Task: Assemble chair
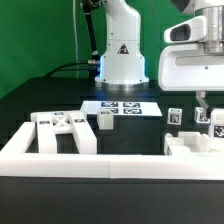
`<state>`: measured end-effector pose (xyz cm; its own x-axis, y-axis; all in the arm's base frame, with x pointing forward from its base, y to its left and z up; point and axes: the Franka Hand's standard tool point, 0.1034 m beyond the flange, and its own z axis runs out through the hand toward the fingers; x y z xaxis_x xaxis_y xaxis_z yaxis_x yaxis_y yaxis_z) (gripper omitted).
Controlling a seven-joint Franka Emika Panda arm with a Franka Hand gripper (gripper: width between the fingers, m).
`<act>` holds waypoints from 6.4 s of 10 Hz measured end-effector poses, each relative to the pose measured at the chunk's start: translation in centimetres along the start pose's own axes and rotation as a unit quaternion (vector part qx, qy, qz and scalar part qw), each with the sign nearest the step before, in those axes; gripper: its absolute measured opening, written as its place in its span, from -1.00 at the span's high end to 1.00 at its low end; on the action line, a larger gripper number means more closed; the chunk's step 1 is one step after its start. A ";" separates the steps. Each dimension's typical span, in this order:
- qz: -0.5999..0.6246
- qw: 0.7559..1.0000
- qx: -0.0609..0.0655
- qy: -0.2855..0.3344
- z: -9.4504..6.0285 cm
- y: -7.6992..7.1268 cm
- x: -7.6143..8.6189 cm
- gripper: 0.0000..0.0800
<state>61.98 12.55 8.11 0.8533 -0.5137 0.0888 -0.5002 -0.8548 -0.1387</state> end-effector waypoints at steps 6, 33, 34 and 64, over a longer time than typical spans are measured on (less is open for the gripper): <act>0.106 0.994 0.003 -0.003 0.0 0.0 0.0 -0.02; 0.009 1.000 -0.001 -0.002 0.2 0.0 0.3 0.27; 0.044 0.999 -0.003 -0.003 0.2 0.0 0.3 0.27; -0.156 0.988 -0.009 0.001 0.2 0.0 0.5 0.28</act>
Offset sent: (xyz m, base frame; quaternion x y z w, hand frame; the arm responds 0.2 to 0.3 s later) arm -0.0013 -0.0026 -0.0008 -0.0163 0.0107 0.1741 0.9845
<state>62.39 12.28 7.97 0.9660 -0.2261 0.1254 -0.2164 -0.9725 -0.0860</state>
